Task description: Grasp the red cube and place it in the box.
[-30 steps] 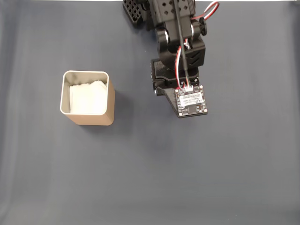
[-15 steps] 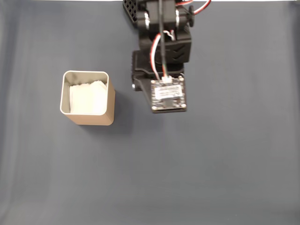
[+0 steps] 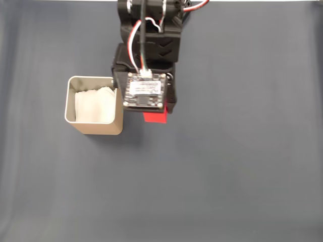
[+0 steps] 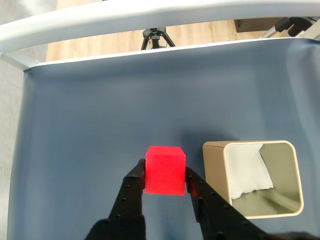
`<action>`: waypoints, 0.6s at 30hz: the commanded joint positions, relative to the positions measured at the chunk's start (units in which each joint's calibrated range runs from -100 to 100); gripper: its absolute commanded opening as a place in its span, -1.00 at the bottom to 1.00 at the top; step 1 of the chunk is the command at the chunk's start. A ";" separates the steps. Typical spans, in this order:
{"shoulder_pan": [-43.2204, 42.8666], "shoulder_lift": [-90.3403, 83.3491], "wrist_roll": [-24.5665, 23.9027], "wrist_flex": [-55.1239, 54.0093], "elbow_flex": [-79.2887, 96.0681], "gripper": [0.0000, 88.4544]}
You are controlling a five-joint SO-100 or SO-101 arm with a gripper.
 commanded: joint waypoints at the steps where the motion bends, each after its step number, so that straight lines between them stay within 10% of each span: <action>1: 1.98 -0.30 0.54 0.91 -3.72 -0.98; 18: 9.72 -1.94 2.39 4.28 -7.46 -0.98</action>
